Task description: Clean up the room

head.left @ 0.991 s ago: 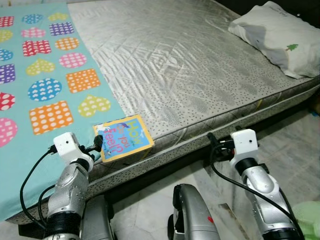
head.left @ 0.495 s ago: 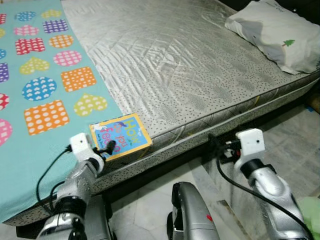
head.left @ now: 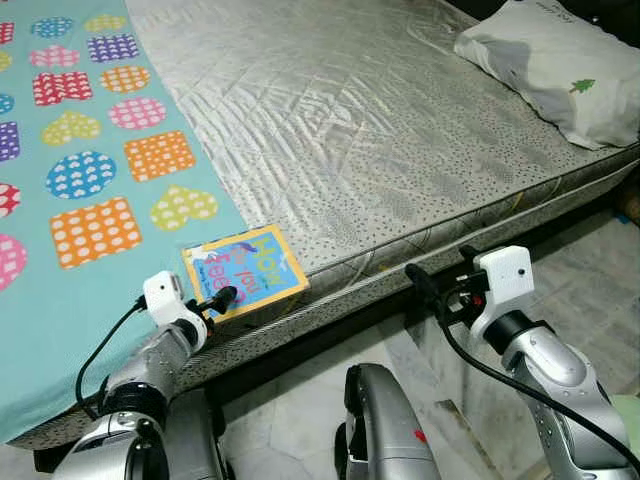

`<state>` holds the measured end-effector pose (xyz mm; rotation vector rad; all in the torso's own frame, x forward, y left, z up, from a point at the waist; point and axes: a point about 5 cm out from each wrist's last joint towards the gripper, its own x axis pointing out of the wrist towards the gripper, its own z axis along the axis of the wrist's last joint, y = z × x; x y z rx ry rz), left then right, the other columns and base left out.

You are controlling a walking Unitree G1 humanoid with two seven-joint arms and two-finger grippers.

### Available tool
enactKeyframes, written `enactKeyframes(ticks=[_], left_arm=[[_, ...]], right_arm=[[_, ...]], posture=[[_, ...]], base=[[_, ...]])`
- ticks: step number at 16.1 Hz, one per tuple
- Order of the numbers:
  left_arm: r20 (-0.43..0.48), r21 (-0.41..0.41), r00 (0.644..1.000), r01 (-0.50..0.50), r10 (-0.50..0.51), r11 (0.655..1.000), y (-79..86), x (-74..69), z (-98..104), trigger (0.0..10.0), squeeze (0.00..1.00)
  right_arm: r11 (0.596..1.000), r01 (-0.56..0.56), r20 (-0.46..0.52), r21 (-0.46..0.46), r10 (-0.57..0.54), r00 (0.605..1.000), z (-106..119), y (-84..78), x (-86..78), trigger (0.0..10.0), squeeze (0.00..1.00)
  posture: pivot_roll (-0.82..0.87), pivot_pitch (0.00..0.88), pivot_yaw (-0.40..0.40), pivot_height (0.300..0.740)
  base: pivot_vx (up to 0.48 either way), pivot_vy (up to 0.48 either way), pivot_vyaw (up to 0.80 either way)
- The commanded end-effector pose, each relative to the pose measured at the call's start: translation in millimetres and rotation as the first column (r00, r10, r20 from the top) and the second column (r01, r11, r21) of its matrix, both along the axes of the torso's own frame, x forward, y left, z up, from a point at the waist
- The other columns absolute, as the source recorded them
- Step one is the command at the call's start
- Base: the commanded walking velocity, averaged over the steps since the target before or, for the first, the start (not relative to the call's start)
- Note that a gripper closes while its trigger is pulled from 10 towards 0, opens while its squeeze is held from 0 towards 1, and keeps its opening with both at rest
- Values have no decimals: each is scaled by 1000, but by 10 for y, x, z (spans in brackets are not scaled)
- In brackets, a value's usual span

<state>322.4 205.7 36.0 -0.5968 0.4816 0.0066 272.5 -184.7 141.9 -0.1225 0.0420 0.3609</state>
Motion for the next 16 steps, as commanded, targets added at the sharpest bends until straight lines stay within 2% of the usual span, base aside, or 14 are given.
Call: enactKeyframes(ticks=[1,3,6,7,8,9,12,13,14,16], left_arm=[[-31,-33,999,-12,11,999,22,-65,-85,10000,0],[-8,-171,1000,12,-14,985,-6,-64,-79,10000,0],[-1,-290,997,80,-83,954,-129,-82,-102,9922,0],[-5,-312,995,92,-98,946,-158,-83,-108,4549,0],[-9,-305,993,111,-119,946,-175,-86,-113,2549,0],[-15,-310,991,121,-132,943,-193,-85,-114,0,0],[-29,-324,985,153,-171,934,-231,-98,-126,0,0],[-39,-326,984,154,-176,933,-236,-111,-141,4118,0],[-44,-330,985,146,-170,932,-234,-114,-146,10000,0],[-40,-373,989,118,-143,921,-213,-123,-147,10000,0]], right_arm=[[1000,2,9,-25,-2,1000,42,-49,-38,10000,0],[1000,10,14,-25,-9,1000,80,-30,-33,10000,0],[999,31,40,-38,-30,999,136,-54,7,10000,0],[998,38,47,-40,-37,998,159,-61,19,10000,0],[998,39,50,-41,-37,998,169,-58,21,10000,0],[998,39,52,-41,-37,998,177,-57,27,10000,0],[998,38,58,-44,-35,998,185,-49,38,10000,0],[998,37,62,-44,-34,998,191,-39,44,10000,0],[998,36,63,-46,-33,997,193,-37,47,10000,0],[998,34,68,-48,-31,997,200,-29,53,10000,0]], posture=[[-214,196,-83,543],[-222,193,-92,543],[-236,186,-94,543],[-240,185,-95,543],[-240,185,-95,543],[-245,181,-97,543],[-247,176,-98,543],[-247,176,-98,543],[-248,172,-98,543],[-248,172,-98,543]], base=[[0,0,0],[0,0,0],[0,0,0],[0,0,0],[0,0,0],[0,0,0],[0,0,0],[0,0,0],[0,0,0],[0,0,0]])
